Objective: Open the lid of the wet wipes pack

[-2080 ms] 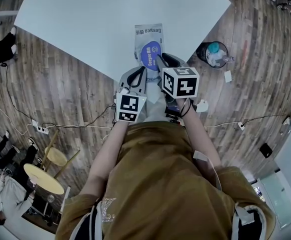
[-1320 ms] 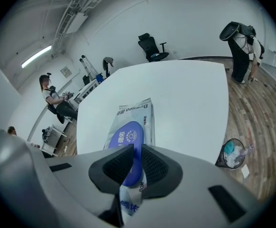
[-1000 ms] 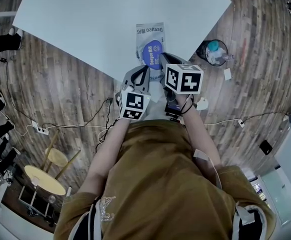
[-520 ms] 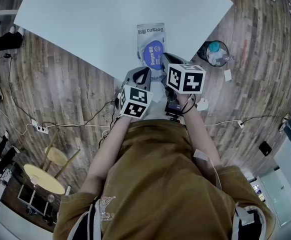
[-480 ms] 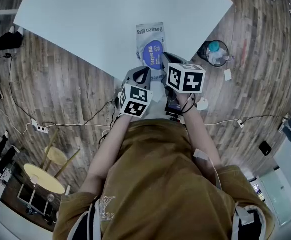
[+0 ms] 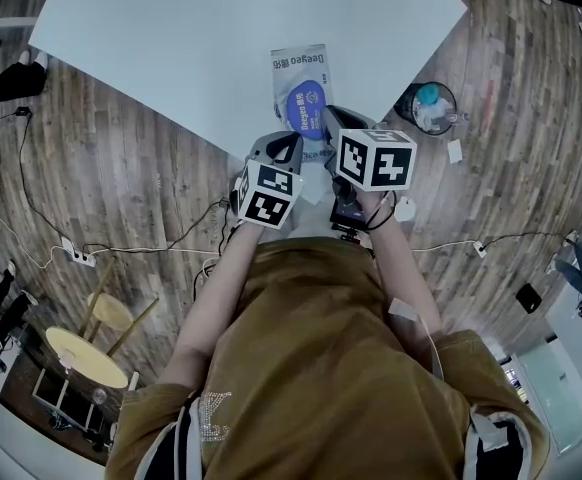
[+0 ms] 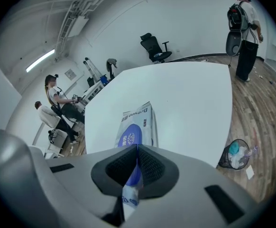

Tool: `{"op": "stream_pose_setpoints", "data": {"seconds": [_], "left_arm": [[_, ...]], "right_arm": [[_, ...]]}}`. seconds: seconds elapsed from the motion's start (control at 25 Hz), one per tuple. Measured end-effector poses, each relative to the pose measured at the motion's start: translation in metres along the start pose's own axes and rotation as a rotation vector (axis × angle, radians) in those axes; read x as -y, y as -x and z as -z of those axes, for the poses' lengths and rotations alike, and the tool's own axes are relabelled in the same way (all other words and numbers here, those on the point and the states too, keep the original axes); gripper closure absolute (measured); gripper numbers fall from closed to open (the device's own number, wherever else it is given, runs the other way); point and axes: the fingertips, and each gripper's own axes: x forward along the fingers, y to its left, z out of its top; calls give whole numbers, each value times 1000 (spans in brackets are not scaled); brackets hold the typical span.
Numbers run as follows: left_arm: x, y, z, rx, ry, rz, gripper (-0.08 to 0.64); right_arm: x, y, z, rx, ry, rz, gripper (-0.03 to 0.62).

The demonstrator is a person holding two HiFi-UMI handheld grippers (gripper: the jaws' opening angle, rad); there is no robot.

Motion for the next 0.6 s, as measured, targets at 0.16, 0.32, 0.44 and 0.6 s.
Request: {"op": "stream_pose_setpoints", "data": {"seconds": [0.16, 0.32, 0.44, 0.6], "left_arm": [[1, -2, 2, -5, -1, 2, 558], [1, -3, 2, -11, -2, 3, 558], [0, -5, 1, -14, -6, 2, 558], [0, 0, 0, -8, 2, 8, 558]], "right_arm": [[-3, 2, 0, -5, 20, -8, 580], [-9, 6, -2, -8, 27, -28, 583], [-17, 8, -6, -3, 40, -45, 583], [-21, 10, -7, -2, 49, -40, 583]]}}
